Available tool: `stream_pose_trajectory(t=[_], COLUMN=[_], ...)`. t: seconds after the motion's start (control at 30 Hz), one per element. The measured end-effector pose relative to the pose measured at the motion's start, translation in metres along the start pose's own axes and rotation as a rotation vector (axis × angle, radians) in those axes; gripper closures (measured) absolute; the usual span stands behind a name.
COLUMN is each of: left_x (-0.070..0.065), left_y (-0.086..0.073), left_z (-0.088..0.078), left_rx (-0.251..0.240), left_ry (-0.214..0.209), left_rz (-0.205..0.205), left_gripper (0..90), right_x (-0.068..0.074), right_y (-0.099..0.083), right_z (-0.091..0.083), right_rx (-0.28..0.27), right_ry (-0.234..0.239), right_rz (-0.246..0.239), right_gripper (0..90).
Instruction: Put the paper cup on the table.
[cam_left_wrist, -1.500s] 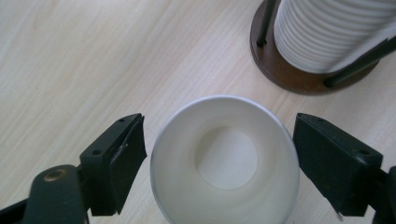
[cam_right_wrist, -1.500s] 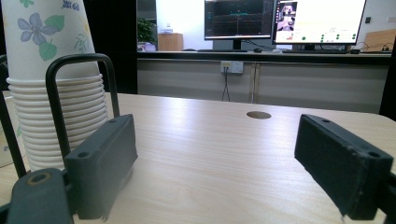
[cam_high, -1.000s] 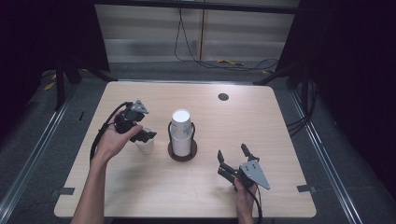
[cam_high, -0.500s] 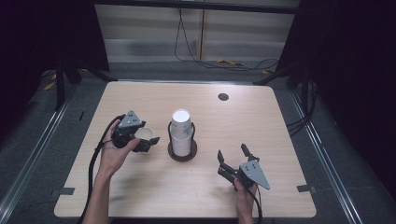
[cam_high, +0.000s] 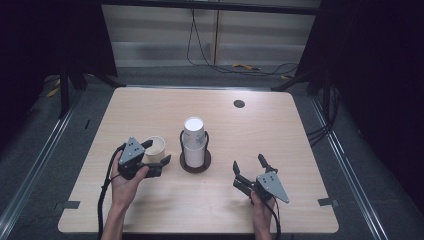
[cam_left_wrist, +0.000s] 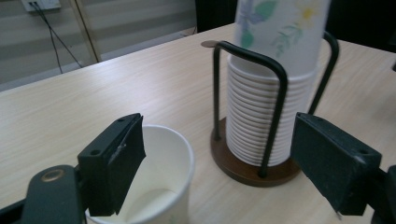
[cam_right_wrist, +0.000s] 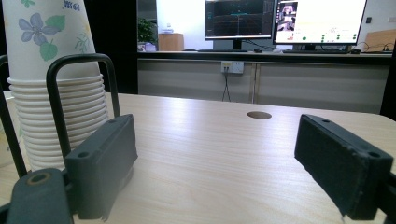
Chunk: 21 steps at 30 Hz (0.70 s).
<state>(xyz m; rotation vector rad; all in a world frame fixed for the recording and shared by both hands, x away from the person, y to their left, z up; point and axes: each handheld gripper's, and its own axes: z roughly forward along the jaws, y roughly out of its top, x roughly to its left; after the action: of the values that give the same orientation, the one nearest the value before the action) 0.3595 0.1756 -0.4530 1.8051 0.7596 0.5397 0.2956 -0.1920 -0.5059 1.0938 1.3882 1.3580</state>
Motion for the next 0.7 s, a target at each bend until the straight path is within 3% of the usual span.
stream_pose_trajectory(t=[0.17, 0.23, 0.37, 0.53, 0.6, 0.67, 0.7], left_x=[-0.014, -0.023, -0.03, -0.037, -0.041, -0.044, -0.045], left_y=[-0.014, -0.023, -0.03, -0.042, -0.047, -0.051, -0.053], left_z=[-0.003, -0.006, -0.006, -0.005, -0.003, -0.002, -0.003], left_rx=[-0.043, -0.072, -0.074, -0.103, -0.097, -0.111, -0.114], left_ry=[0.036, 0.07, 0.064, 0.046, 0.075, 0.067, 0.086], left_rz=[0.017, 0.009, 0.011, -0.03, -0.016, -0.017, -0.009], left_gripper=[15.9, 15.9, 15.9, 15.9, 15.9, 15.9, 15.9], right_x=[0.0, 0.0, 0.0, 0.0, 0.0, 0.0, 0.0], right_y=[0.0, 0.0, 0.0, 0.0, 0.0, 0.0, 0.0], right_z=[0.0, 0.0, 0.0, 0.0, 0.0, 0.0, 0.0], right_rx=[0.0, 0.0, 0.0, 0.0, 0.0, 0.0, 0.0], right_ry=[0.0, 0.0, 0.0, 0.0, 0.0, 0.0, 0.0], right_rz=[0.0, 0.0, 0.0, -0.001, -0.001, 0.0, 0.0], right_gripper=[12.2, 12.2, 12.2, 12.2, 12.2, 12.2, 12.2])
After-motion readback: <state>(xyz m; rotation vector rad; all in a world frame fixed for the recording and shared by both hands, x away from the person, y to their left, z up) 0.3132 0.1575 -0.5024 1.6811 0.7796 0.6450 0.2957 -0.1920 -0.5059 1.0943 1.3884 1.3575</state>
